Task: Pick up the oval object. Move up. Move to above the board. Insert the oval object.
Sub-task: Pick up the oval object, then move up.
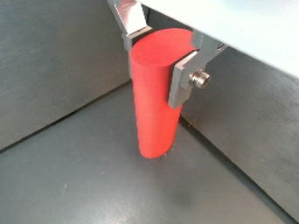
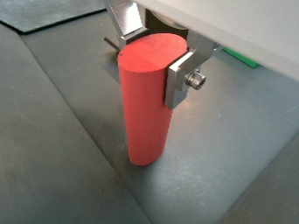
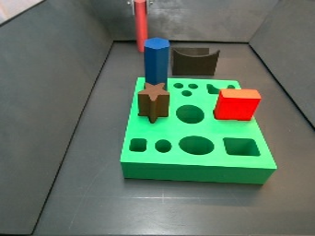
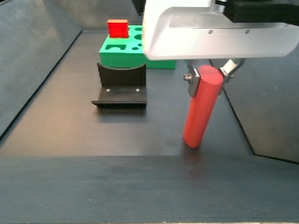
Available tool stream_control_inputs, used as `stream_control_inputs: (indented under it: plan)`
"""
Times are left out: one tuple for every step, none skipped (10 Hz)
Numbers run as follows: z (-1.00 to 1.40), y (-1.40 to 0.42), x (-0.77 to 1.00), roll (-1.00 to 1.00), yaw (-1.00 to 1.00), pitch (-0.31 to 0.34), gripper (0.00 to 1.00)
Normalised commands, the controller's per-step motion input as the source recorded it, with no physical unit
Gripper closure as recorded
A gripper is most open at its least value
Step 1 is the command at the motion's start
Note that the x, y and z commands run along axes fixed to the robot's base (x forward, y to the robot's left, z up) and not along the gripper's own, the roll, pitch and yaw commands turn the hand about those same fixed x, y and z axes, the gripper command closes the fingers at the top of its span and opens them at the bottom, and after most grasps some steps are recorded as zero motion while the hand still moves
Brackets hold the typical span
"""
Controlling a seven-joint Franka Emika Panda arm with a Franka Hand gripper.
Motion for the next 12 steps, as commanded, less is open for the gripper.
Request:
stream_control_inputs:
  plan:
    - [0.00,0.00,0.00,0.00,0.00,0.000,1.00]
    - [0.00,0.00,0.00,0.00,0.00,0.000,1.00]
    - [0.00,0.00,0.00,0.00,0.00,0.000,1.00]
    - [0.00,0.00,0.00,0.00,0.00,0.000,1.00]
    - [0.00,0.00,0.00,0.00,0.00,0.000,1.00]
    - [0.00,0.00,0.00,0.00,0.00,0.000,1.00]
    - [0.00,0.00,0.00,0.00,0.00,0.000,1.00]
    - [0.83,0.00,0.00,0.00,0.00,0.000,1.00]
    - [0.81,0.05,-0.04,0.00,0.07,0.012,1.00]
    - [0.68,0.03,-0.06,-0.01,0.06,0.035,1.00]
    - [0.53,0.02,-0.04,0.00,0.05,0.041,1.00]
    - [0.37,0.01,-0.02,0.00,0.04,0.051,1.00]
